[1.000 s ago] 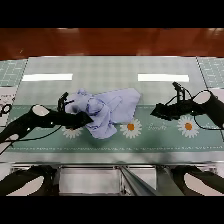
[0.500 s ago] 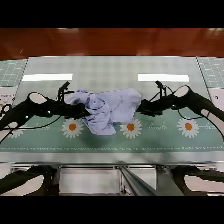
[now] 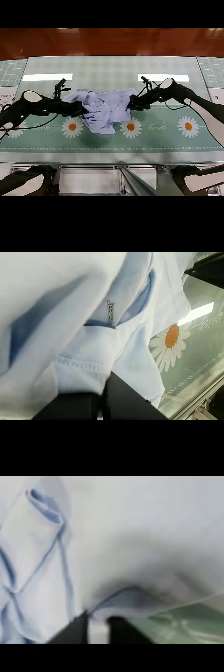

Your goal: Fold the shirts.

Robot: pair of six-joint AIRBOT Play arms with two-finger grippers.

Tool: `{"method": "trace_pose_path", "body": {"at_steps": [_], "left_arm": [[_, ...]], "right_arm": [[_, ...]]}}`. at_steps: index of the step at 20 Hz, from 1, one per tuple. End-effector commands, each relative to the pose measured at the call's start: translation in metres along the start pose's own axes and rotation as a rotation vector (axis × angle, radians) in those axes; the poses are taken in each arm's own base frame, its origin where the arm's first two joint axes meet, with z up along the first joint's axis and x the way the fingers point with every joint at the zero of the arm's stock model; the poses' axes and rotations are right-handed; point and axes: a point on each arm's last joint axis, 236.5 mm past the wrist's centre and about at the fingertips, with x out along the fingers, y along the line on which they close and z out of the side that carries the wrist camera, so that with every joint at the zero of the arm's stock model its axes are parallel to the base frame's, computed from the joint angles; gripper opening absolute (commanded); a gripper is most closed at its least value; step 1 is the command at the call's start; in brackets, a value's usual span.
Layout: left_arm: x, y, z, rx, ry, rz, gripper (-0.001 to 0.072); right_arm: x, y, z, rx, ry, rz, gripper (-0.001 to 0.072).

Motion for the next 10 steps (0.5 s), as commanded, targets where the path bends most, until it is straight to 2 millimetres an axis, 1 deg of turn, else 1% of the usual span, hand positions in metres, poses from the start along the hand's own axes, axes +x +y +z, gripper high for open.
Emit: {"method": "trace_pose_path", "body": {"at_steps": [1,3,5,7,8,9,10], "left_arm": [[-0.003,0.002,0.003,-0.007,-0.012,0.001,0.0020],[-0.009,0.005,0.008,-0.017,-0.032,0.003,0.0020],[-0.018,0.006,0.016,-0.021,-0.067,0.003,0.0020],[-0.039,0.001,0.031,-0.008,-0.118,-0.009,0.0020],[-0.055,-0.006,0.043,0.016,-0.153,-0.017,0.0020],[-0.072,-0.014,0.058,0.039,-0.199,-0.024,0.0020],[-0.094,-0.025,0.075,0.073,-0.254,-0.029,0.0020]], "right_arm": [[-0.004,0.015,0.002,-0.086,0.023,0.033,0.0023],[-0.007,0.019,0.002,-0.109,0.032,0.039,0.0023],[-0.012,0.020,0.003,-0.125,0.034,0.033,0.0022],[-0.023,0.024,0.008,-0.164,0.026,0.012,0.0022],[-0.035,0.031,0.015,-0.190,0.001,-0.003,0.0022],[-0.052,0.038,0.025,-0.217,-0.037,-0.023,0.0022],[-0.074,0.047,0.039,-0.243,-0.091,-0.040,0.0022]]}}
